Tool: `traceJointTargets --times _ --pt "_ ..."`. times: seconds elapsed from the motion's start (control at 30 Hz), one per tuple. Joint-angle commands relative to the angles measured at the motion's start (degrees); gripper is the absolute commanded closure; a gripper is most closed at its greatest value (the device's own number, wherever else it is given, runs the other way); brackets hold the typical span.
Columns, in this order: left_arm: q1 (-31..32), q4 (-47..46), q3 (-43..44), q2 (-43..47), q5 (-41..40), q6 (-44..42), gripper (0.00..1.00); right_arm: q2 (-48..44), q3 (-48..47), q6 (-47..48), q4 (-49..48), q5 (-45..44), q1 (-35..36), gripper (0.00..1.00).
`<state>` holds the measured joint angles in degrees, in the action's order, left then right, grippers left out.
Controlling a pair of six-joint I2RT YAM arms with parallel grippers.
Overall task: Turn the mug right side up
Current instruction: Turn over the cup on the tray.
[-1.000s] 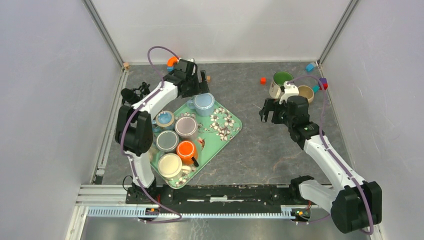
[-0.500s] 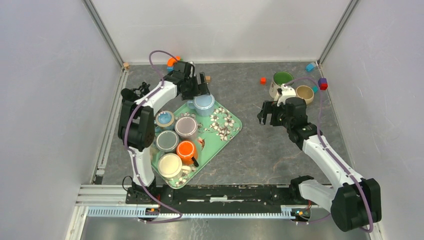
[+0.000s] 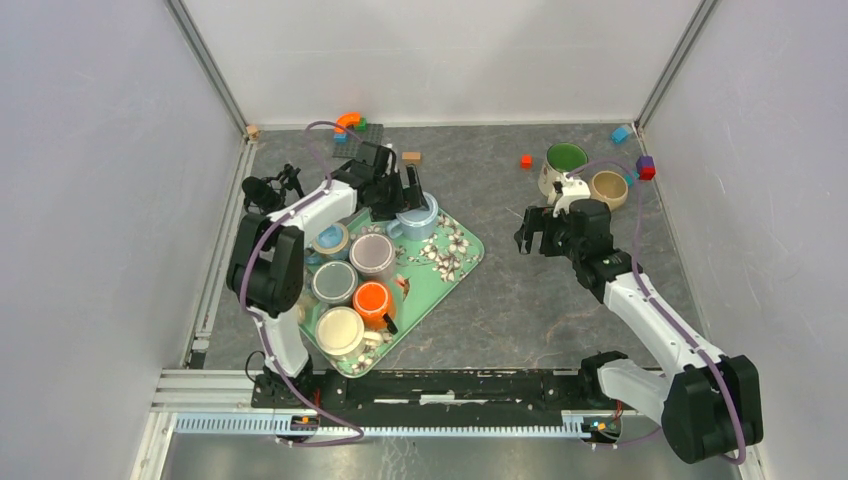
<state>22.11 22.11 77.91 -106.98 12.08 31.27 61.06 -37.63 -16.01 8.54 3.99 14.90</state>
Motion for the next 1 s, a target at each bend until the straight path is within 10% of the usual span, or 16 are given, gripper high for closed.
traceJointTargets --times 0.0,0.97 --pt "3.3 -1.9 -0.5 3.5 -0.6 2.2 0.00 -0.8 0.6 1.0 -2.5 -0.8 0.2 0.02" --pt "18.6 9.4 -1.6 6.4 -17.4 -9.8 0.00 -1.9 1.4 1.9 -2.6 -2.4 0.7 0.02"
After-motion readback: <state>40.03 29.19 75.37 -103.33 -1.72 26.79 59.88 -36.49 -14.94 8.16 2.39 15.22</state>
